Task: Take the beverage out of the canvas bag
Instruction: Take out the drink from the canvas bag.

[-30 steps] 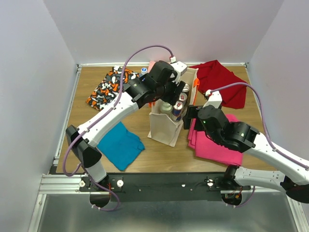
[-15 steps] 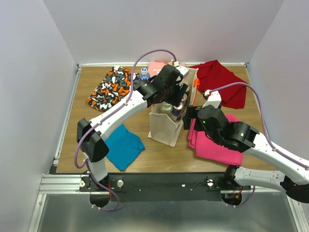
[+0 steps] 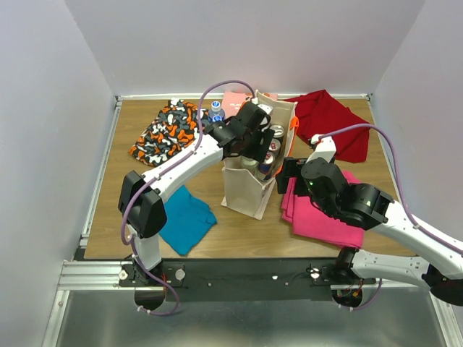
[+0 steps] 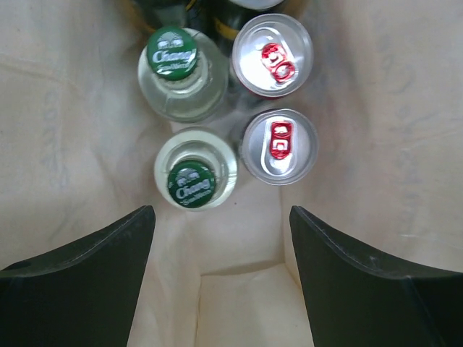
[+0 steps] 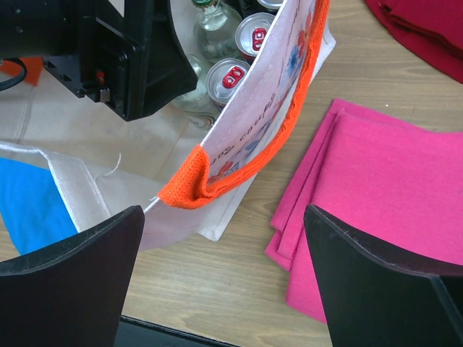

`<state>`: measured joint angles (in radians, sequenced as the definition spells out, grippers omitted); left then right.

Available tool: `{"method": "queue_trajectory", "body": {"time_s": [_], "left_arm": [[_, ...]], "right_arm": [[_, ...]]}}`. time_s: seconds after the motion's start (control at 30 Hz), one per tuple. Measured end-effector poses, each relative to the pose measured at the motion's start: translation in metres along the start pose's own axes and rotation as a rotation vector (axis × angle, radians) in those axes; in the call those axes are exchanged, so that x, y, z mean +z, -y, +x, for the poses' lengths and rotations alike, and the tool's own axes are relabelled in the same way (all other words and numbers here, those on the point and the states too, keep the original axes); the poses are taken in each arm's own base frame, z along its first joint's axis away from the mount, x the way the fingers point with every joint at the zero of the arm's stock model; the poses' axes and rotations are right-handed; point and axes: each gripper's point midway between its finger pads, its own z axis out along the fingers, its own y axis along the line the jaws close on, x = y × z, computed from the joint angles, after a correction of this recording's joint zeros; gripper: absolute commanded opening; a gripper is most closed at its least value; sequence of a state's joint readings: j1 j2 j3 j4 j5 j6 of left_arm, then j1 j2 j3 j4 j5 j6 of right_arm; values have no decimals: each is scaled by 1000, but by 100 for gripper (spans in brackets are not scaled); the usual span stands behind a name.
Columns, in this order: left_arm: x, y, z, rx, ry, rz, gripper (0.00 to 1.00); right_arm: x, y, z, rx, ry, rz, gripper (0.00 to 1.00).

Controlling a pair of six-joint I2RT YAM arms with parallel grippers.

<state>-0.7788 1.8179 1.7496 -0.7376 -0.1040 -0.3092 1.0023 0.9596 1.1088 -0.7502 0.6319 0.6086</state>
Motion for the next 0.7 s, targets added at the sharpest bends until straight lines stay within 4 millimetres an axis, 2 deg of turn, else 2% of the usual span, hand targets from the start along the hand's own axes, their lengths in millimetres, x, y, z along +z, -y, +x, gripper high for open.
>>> {"method": "queue_trajectory", "body": {"time_s": [0.27, 0.53, 0.7], "left_arm": [[4, -14, -2, -52, -2, -3, 81], [5, -13, -2, -53, -2, 6, 75], [13, -14, 5, -52, -18, 2, 75]], "right_arm": [[0, 0, 0, -1, 0, 1, 100], [0, 1, 0, -7, 1, 3, 100], [0, 1, 0, -8, 0, 3, 100]]}}
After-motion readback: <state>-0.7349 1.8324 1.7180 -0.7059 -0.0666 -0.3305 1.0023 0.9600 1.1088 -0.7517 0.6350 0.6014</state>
